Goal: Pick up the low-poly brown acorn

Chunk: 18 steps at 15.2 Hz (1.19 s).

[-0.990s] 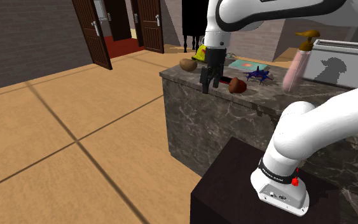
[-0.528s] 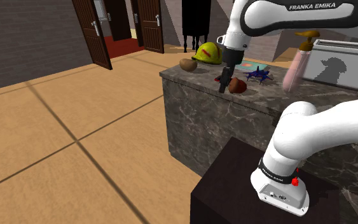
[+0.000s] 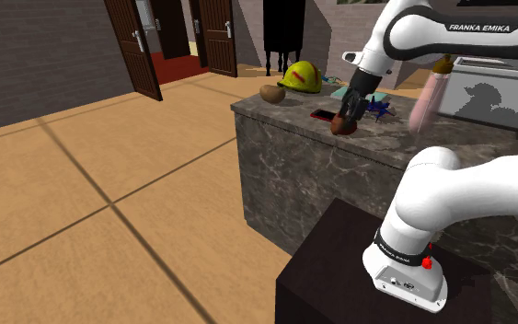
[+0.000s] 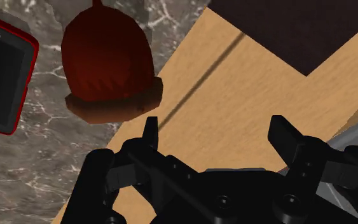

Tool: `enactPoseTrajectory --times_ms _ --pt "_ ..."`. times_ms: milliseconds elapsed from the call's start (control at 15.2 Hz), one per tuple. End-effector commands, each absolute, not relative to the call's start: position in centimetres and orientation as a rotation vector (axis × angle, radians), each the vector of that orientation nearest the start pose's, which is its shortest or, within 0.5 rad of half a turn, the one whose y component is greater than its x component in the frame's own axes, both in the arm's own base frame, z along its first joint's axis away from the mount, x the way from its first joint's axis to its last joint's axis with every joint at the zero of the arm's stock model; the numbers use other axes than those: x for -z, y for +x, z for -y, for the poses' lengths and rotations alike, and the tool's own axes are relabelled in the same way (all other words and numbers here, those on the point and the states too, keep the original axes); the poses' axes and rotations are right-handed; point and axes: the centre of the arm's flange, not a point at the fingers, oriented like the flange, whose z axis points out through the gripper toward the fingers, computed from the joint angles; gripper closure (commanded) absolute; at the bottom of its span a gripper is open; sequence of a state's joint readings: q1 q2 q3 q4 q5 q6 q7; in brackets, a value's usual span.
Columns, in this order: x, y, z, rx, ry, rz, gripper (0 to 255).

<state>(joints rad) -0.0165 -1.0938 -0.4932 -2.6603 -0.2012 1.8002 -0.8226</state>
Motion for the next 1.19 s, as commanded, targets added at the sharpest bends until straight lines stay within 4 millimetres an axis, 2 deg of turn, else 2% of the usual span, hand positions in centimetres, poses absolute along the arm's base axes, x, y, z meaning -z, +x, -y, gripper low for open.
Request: enactPoseTrajectory --times_ms 0,396,858,990,1056,1122 --pt "-50.3 21.9 19.2 0.490 -2.849 0.955 0" --pt "-48.2 21.6 27.6 0.688 -2.694 1.287 0" --pt "-44.6 21.6 27.6 0.688 -2.694 1.287 0" --pt "-44.2 21.6 27.6 0.688 -2.694 1.287 0" --pt "-44.0 22.2 28.3 0.688 -2.695 1.286 255" --pt "-43.1 22.2 27.8 0.689 -2.695 1.286 255"
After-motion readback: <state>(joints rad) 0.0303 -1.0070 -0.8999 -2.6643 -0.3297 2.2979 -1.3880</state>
